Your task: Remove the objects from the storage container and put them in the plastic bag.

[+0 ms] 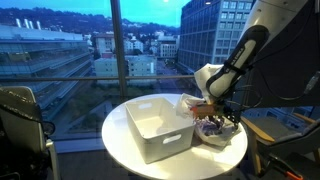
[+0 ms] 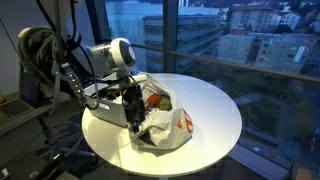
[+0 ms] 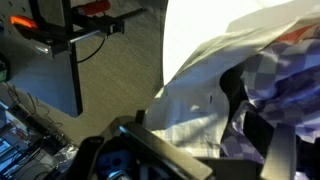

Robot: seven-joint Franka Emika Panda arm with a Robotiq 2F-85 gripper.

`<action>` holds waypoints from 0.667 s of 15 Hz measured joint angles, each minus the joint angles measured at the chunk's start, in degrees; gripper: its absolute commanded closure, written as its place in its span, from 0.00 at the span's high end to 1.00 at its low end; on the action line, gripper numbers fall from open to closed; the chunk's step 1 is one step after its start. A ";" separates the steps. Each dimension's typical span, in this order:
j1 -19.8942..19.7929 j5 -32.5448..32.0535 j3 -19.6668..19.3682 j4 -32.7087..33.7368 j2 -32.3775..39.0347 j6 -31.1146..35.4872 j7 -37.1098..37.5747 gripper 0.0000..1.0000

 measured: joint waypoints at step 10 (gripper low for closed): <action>2.00 1.06 -0.53 4.48 5.73 -16.72 -0.27 0.15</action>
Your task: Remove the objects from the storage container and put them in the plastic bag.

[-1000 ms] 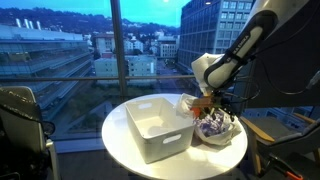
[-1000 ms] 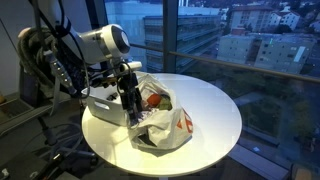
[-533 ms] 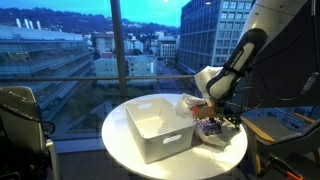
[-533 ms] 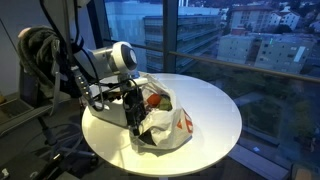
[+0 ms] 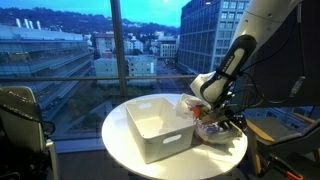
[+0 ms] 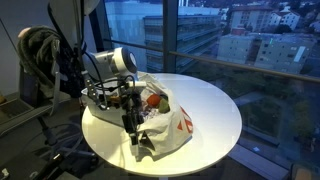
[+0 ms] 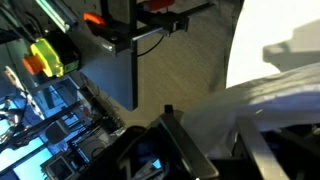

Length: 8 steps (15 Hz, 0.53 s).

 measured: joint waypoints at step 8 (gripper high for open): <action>4.50 -1.92 2.66 11.43 -0.18 -23.93 -0.19 0.07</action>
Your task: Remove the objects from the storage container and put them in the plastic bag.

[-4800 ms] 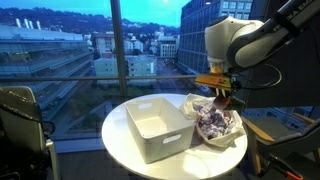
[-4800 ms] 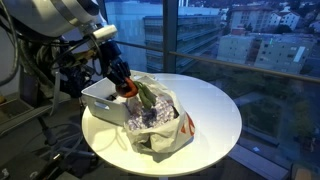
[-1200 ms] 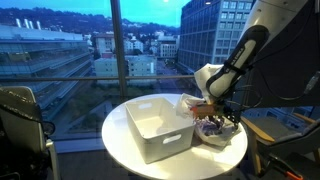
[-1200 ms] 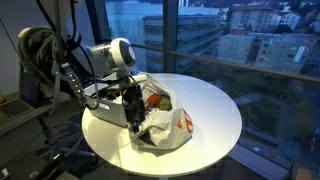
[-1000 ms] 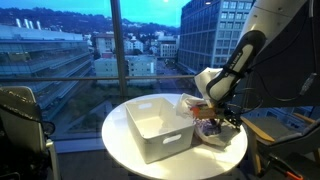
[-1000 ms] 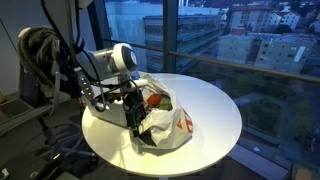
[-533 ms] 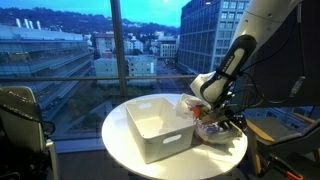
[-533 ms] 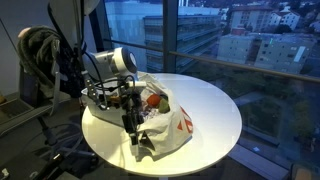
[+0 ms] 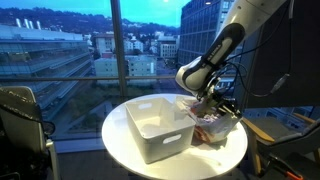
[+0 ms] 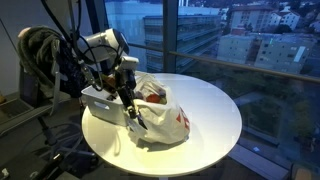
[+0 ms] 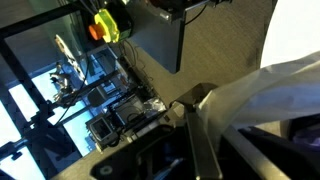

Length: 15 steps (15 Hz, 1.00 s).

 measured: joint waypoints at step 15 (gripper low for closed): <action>1.96 -9.19 7.02 9.31 -4.33 -5.25 -0.09 0.33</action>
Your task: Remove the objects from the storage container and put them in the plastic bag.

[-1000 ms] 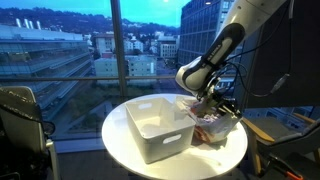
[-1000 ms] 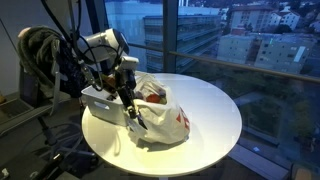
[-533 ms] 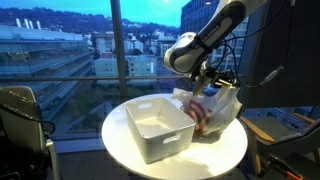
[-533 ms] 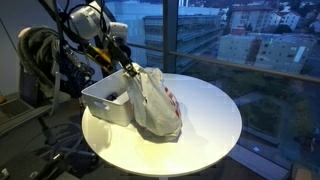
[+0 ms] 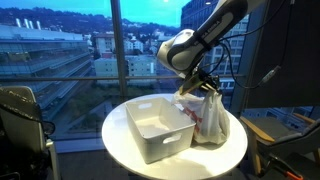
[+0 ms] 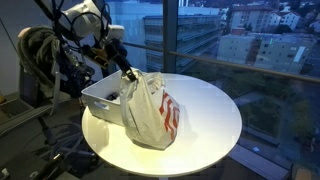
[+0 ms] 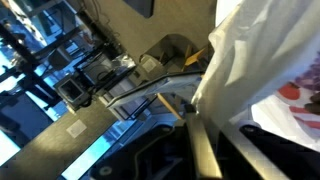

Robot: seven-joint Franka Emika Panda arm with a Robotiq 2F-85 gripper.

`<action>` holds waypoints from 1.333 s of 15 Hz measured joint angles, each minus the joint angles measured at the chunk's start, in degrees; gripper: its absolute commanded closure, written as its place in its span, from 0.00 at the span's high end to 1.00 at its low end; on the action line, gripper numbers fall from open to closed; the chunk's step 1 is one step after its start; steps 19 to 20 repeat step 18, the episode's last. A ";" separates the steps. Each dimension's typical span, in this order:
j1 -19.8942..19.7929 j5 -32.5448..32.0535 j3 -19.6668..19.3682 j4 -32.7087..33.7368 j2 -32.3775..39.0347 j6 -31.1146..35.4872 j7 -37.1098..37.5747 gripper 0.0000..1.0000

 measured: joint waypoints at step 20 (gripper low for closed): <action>-1.55 11.60 1.79 -17.24 -20.72 45.63 0.17 1.00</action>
